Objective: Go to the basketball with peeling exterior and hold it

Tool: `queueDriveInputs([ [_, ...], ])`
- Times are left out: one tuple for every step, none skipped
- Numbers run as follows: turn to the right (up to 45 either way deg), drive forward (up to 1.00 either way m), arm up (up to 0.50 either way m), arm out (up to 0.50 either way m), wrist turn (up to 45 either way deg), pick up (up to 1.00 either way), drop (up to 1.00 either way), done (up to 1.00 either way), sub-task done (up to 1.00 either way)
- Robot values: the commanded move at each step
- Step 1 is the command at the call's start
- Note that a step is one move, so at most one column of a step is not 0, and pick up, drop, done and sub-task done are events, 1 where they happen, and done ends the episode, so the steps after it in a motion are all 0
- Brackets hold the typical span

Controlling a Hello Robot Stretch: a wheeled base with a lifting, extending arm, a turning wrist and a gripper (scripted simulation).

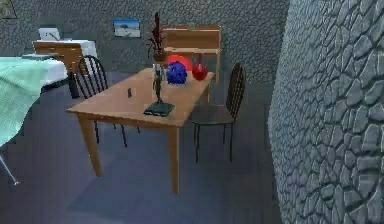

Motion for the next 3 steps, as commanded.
queueDriveInputs([
  [-45.0, 0.0, 0.0, 0.0, 0.0, 0.0, 0.0, 0.0, 0.0],
  [-27.0, 0.0, 0.0, 0.0, 0.0, 0.0, 0.0, 0.0, 0.0],
  [0.0, 0.15, 0.0, 0.0, 0.0, 0.0, 0.0, 0.0, 0.0],
])
